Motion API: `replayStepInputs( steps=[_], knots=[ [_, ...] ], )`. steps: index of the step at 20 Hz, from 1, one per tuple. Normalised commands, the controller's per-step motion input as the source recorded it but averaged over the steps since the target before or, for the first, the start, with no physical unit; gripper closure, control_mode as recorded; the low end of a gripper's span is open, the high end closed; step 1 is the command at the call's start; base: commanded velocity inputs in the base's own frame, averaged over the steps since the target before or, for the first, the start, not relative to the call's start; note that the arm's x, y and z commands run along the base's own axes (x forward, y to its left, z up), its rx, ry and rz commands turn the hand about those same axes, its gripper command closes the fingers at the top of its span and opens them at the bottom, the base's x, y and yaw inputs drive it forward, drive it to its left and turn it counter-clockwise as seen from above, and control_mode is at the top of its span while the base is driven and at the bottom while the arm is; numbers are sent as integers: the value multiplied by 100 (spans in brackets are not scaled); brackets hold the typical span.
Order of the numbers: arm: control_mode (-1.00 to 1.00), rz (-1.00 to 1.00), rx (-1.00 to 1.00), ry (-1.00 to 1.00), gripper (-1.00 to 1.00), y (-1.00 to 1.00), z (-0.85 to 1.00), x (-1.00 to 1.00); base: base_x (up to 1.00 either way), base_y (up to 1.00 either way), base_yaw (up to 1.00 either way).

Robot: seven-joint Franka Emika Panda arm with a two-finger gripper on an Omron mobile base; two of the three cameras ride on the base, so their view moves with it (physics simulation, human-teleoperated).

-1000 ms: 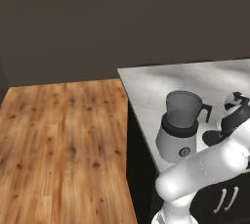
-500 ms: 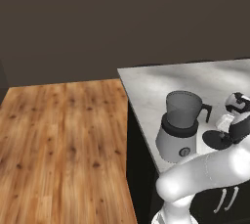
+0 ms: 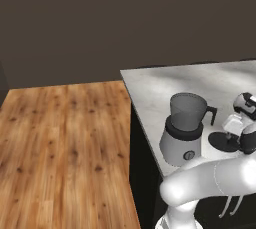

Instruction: Close the lid blender by securely placing the lid on top.

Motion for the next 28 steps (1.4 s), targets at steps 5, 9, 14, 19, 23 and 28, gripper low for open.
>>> replayStepInputs(
  steps=[5, 9, 14, 19, 23, 28],
  knots=[
    [-100, -4, -7, -5, 100, 1, 55, -27, 0, 0, 0],
    [-100, -4, -7, -9, 100, 12, 54, -27, 0, 0, 0],
    [-100, -2, -1, -17, 100, 20, 4, -52, 0, 0, 0],
    [-100, 0, -1, -20, 100, 5, 40, -40, 0, 0, 0],
    [-100, 0, -2, -23, 100, 9, 55, -26, 0, 0, 0],
    [-100, 0, -4, -20, 100, 12, 58, -19, 0, 0, 0]
  ],
)
